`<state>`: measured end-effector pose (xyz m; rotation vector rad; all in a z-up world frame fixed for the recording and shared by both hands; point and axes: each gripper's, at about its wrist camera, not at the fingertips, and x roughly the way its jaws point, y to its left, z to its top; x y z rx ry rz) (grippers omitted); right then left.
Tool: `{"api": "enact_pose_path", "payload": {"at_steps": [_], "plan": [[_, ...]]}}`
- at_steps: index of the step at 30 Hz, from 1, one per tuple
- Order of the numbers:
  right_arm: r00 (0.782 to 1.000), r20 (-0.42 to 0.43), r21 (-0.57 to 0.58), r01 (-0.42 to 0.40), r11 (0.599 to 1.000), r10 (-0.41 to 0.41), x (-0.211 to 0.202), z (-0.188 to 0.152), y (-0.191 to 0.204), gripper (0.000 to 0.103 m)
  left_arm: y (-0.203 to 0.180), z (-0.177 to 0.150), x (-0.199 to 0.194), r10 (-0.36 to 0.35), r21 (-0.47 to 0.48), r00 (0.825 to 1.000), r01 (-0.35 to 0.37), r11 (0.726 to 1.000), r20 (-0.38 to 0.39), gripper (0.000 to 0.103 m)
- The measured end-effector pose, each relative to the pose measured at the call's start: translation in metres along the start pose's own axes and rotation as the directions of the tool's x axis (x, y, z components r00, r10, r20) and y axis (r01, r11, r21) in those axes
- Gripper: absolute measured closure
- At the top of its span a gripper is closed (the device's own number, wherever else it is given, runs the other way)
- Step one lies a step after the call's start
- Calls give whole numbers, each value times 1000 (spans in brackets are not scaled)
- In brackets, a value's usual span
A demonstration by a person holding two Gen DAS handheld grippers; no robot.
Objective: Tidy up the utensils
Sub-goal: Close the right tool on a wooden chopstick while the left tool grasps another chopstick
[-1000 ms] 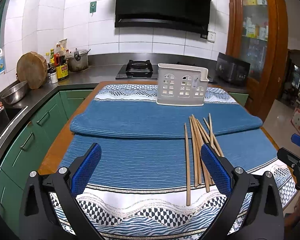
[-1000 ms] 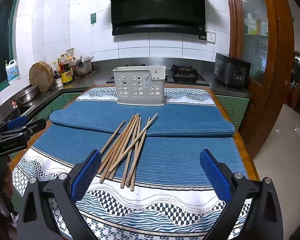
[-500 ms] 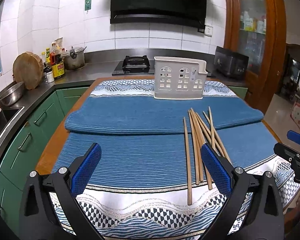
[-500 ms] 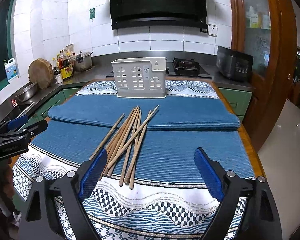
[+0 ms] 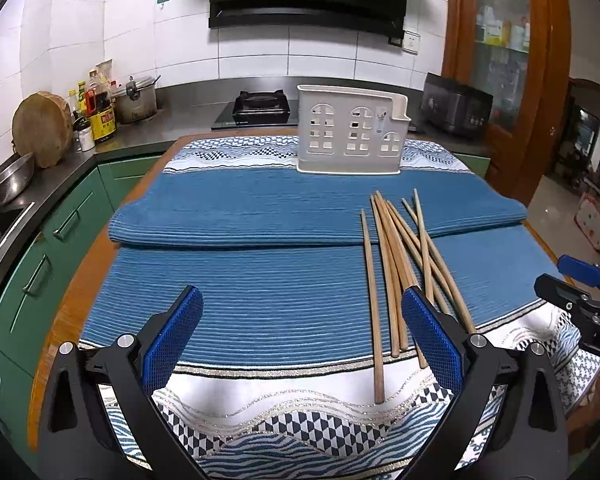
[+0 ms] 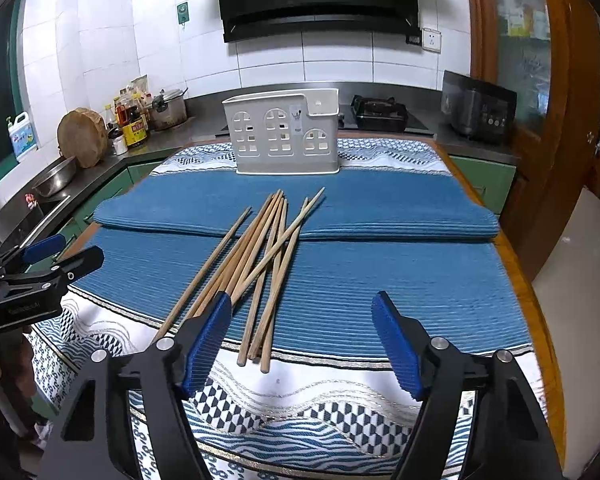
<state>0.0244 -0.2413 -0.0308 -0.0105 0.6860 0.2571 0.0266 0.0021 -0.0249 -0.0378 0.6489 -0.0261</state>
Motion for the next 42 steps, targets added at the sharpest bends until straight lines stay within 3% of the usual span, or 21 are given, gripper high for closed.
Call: {"api": "enact_pose_path", "payload": {"at_steps": [7,11,23,42], "plan": [[998,-37,28,-57,998,58,19,-1,10,48,11,2,2,4,-14,1000,-4,1000,-2,5],[995,-69,43,-67,997,70,33,-2,14,64,17,1,6,-2,-28,1000,2,1000,-7,5],[981,-119,142,-139,980,156,71,3,33,91,35,-3,17,-21,-47,1000,21,999,-16,6],[978,-188,301,-33,953,93,111,2,39,90,53,-8,38,-100,-54,994,98,994,-43,6]]}}
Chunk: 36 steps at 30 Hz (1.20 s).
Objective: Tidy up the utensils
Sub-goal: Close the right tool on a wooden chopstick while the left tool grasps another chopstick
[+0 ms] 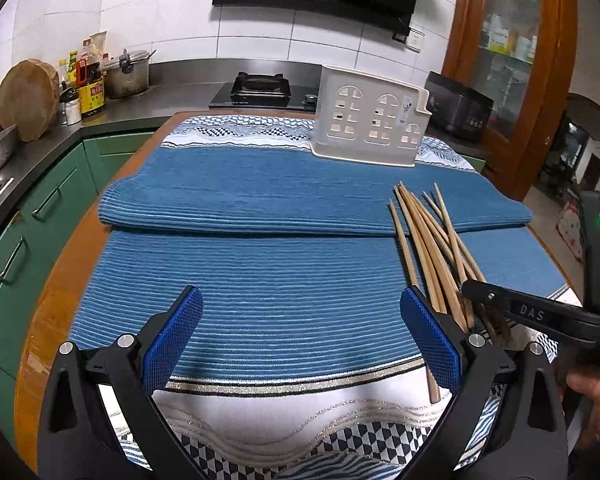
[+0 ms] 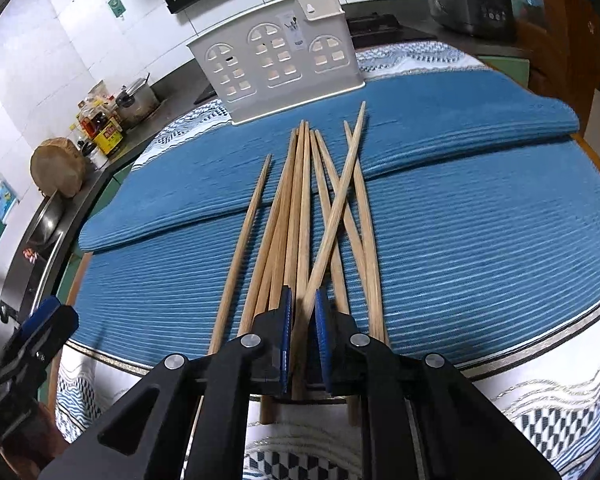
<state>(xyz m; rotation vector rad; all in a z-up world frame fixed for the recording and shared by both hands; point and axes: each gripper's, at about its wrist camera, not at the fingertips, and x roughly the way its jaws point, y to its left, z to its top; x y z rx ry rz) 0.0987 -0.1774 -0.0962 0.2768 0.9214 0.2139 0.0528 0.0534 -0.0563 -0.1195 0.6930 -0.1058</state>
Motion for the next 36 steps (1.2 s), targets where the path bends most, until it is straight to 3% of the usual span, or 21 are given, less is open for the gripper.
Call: {"api": "enact_pose_path", "payload": {"at_steps": [14,22,27,36], "plan": [[1000,-4,33,-7,999,7,3,-1,-10,96,-11,-7,-1,-43,11,999,43,999,-20,6],[999,47,-24,8,1000,-7,-14,0,-11,96,-30,-13,2,-98,24,994,100,995,-56,24],[992,124,-93,42,995,-30,-39,2,-12,96,-51,-20,8,-134,46,986,139,989,-95,40],[971,240,-148,41,988,-5,-83,10,-21,96,-78,-36,27,-158,42,970,168,985,-184,52]]}}
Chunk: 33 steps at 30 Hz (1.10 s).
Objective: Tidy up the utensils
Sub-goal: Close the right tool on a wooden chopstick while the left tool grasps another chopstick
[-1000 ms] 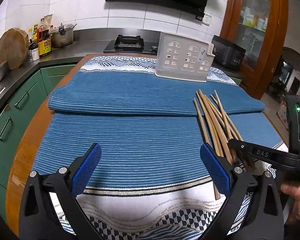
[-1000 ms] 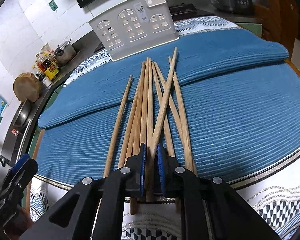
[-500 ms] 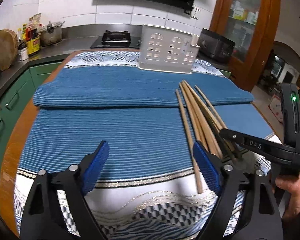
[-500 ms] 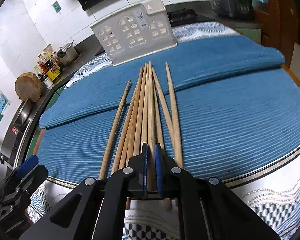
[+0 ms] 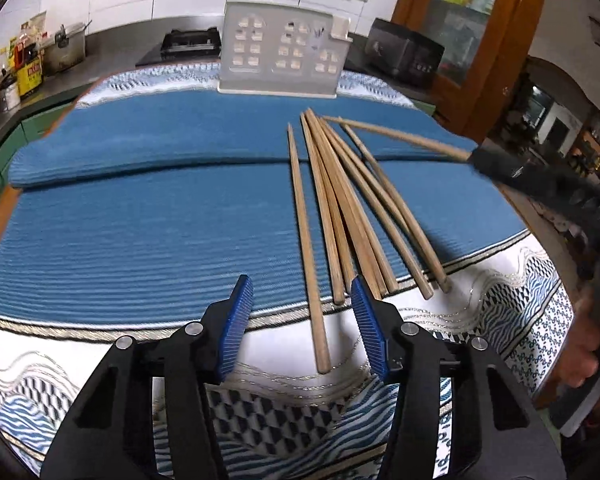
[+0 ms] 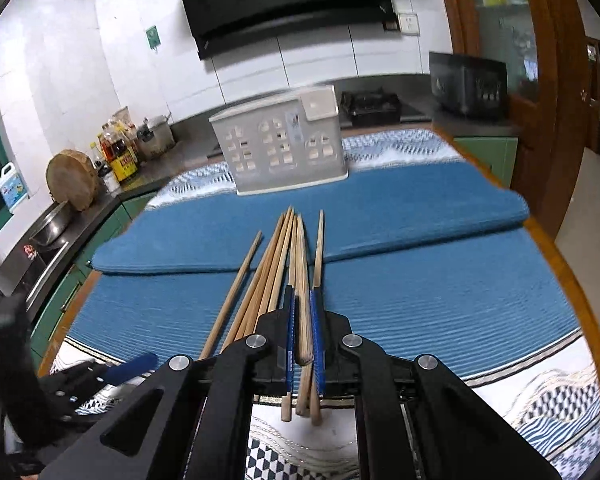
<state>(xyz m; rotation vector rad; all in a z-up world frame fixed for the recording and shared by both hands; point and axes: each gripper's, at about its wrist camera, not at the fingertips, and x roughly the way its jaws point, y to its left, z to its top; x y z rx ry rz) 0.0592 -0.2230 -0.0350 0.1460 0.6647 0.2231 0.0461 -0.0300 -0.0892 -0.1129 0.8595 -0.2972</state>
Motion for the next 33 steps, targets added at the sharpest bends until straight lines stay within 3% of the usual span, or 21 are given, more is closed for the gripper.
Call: {"api": "enact_pose_path", "payload": {"at_steps": [2,8,15,29,33], "plan": [[1000,20,-10,0,1000,1,-7,3,-3,96,0,-2,5,-1,-17,1000,1,1000,-13,52],[999,43,-21,-19,1000,20,-15,6,-10,96,-4,-3,15,12,-22,999,-12,1000,-36,73],[999,38,-23,-32,999,32,-15,4,-12,96,-4,-3,17,52,-12,998,-53,999,-46,88],[998,48,-18,-40,999,41,-19,6,-11,95,-19,2,23,131,91,989,-124,988,-66,89],[997,60,-18,-43,999,44,-24,6,-13,96,-18,5,24,117,84,990,-110,990,-84,97]]}}
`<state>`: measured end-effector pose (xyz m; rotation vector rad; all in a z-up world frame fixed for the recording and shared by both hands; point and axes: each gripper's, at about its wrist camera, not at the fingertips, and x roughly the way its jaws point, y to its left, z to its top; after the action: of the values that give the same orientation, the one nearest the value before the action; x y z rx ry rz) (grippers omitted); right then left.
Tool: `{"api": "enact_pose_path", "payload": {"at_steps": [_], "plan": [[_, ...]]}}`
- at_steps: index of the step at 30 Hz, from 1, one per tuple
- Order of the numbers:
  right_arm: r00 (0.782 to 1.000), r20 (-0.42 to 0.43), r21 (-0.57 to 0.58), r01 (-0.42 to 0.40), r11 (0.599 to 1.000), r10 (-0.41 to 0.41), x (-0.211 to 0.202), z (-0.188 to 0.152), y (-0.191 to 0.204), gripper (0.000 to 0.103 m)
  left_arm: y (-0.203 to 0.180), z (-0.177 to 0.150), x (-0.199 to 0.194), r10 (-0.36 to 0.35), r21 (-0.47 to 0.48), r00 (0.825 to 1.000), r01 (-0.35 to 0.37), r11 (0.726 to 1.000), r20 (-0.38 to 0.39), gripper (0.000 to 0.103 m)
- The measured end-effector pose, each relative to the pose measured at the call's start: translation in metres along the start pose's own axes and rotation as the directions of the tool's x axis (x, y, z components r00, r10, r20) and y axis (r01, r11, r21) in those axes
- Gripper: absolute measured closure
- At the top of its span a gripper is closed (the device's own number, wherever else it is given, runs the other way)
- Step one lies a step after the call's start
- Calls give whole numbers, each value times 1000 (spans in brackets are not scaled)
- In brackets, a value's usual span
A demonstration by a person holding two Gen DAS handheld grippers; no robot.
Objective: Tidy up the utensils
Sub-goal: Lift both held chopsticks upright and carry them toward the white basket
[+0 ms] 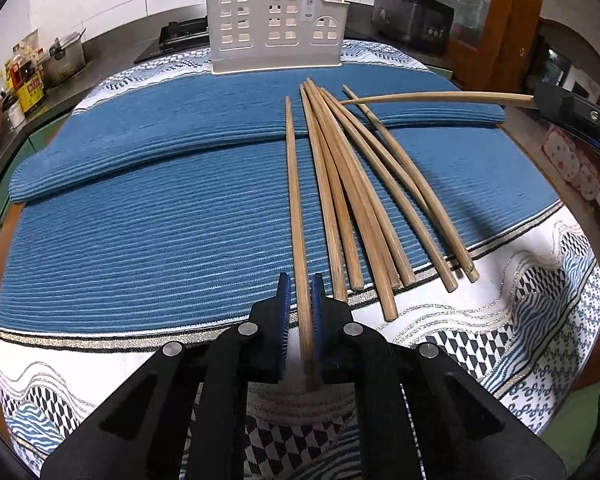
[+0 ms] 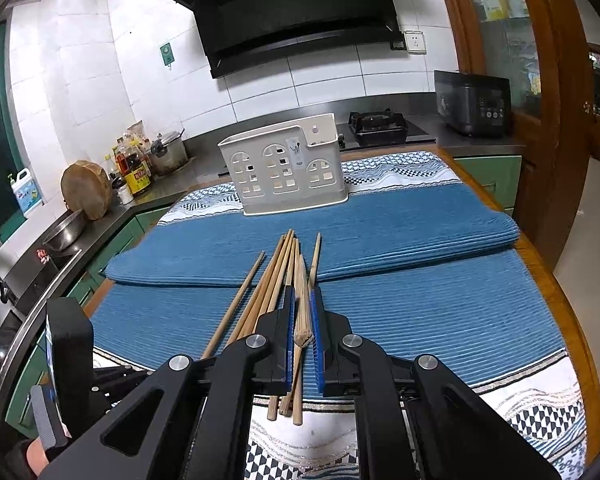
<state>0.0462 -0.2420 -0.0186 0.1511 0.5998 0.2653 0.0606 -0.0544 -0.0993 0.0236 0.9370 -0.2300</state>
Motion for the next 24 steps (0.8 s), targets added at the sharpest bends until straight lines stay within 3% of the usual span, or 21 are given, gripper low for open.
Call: {"api": "enact_pose_path", "payload": {"at_steps": [15,20,24], "plan": [[1000,11,0,-17,1000,17,-7,-1,-6,96,2,12,7,-55,48,993,61,997,-109,96],[1000,16,-28,-12,1000,13,-8,2,-3,96,-2,15,8,-42,85,991,53,995,-124,96],[999,33,-58,-6,998,8,-13,10,-2,96,10,19,3,-72,36,993,76,996,-99,98]]}}
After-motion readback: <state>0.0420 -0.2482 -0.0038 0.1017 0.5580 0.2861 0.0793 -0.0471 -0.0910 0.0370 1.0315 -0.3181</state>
